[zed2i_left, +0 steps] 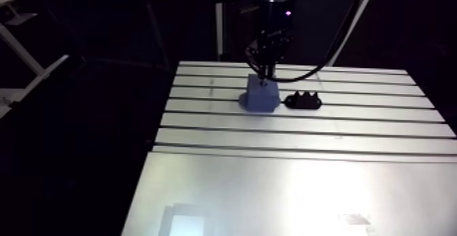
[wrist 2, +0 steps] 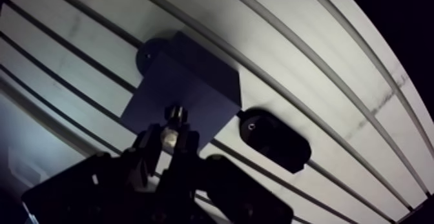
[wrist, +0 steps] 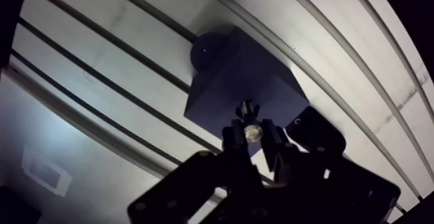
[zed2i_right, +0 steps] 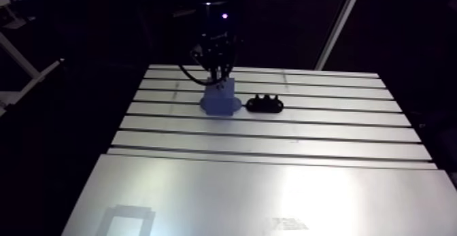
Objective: Pick up the M10 bolt and insert it into the hex recess until seated.
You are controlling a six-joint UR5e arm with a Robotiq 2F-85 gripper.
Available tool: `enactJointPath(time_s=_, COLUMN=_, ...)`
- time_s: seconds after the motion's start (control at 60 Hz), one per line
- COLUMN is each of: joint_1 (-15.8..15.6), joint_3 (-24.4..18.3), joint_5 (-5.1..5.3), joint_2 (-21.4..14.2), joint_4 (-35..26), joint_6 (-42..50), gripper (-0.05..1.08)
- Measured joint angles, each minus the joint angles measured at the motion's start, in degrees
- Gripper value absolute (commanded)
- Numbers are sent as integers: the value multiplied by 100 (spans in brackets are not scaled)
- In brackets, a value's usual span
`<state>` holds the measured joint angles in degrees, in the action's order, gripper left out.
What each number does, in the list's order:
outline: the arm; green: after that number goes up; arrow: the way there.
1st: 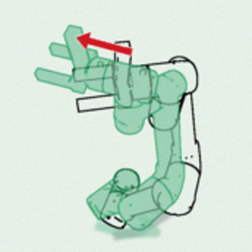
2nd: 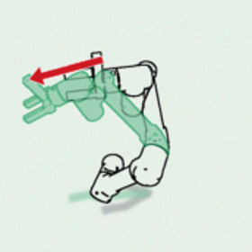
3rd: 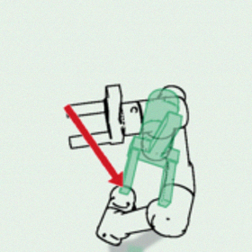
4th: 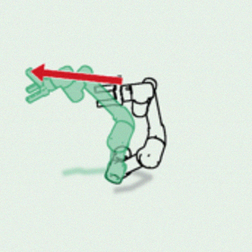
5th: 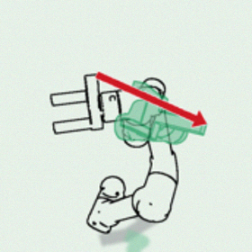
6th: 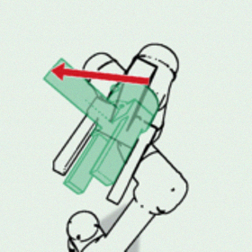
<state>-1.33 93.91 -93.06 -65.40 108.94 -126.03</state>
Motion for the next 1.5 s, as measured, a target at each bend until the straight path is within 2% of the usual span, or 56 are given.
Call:
enactJointPath(time_s=0.017, joint_1=1, joint_3=0, joint_5=2, joint_2=0, joint_4=2, joint_6=2, gripper=18)
enactJointPath(time_s=0.033, joint_1=2, joint_3=1, joint_5=3, joint_2=0, joint_4=4, joint_6=4, gripper=2)
enactJointPath(time_s=0.067, joint_1=3, joint_3=0, joint_5=7, joint_2=0, joint_4=8, joint_6=7, gripper=1)
enactJointPath(time_s=0.4, joint_1=15, joint_3=-9, joint_5=80, joint_2=-21, joint_4=37, joint_6=67, gripper=0)
enactJointPath(time_s=0.983, joint_1=-21, joint_3=-37, joint_5=112, joint_2=-171, joint_4=199, joint_6=586, gripper=2)
enactJointPath(time_s=1.0, joint_1=-22, joint_3=-40, joint_5=111, joint_2=-185, joint_4=204, joint_6=620, gripper=7)
enactJointPath(time_s=1.017, joint_1=-23, joint_3=-44, joint_5=111, joint_2=-200, joint_4=207, joint_6=659, gripper=7)
enactJointPath(time_s=1.033, joint_1=-24, joint_3=-50, joint_5=110, joint_2=-219, joint_4=207, joint_6=708, gripper=14)
enactJointPath(time_s=1.05, joint_1=-25, joint_3=-58, joint_5=109, joint_2=-238, joint_4=206, joint_6=761, gripper=14)
enactJointPath(time_s=1.067, joint_1=-26, joint_3=-65, joint_5=108, joint_2=-257, joint_4=203, joint_6=819, gripper=23)
enactJointPath(time_s=1.083, joint_1=-26, joint_3=-73, joint_5=106, joint_2=-277, joint_4=198, joint_6=881, gripper=23)
enactJointPath(time_s=1.1, joint_1=-26, joint_3=-83, joint_5=104, joint_2=-299, joint_4=191, joint_6=960, gripper=42)
enactJointPath(time_s=1.117, joint_1=-26, joint_3=-93, joint_5=102, joint_2=-320, joint_4=184, joint_6=1038, gripper=42)
enactJointPath(time_s=1.133, joint_1=-25, joint_3=-104, joint_5=99, joint_2=-341, joint_4=171, joint_6=1122, gripper=68)
enactJointPath(time_s=1.15, joint_1=-25, joint_3=-117, joint_5=96, joint_2=-362, joint_4=156, joint_6=1226, gripper=68)
enactJointPath(time_s=1.167, joint_1=-23, joint_3=-134, joint_5=92, joint_2=-388, joint_4=132, joint_6=1365, gripper=88)
enactJointPath(time_s=1.183, joint_1=-22, joint_3=-142, joint_5=90, joint_2=-399, joint_4=121, joint_6=1432, gripper=99)
enactJointPath(time_s=1.317, joint_1=25, joint_3=-235, joint_5=94, joint_2=-523, joint_4=-80, joint_6=2563, gripper=107)
enactJointPath(time_s=1.5, joint_1=51, joint_3=-248, joint_5=151, joint_2=-553, joint_4=-218, joint_6=3526, gripper=108)
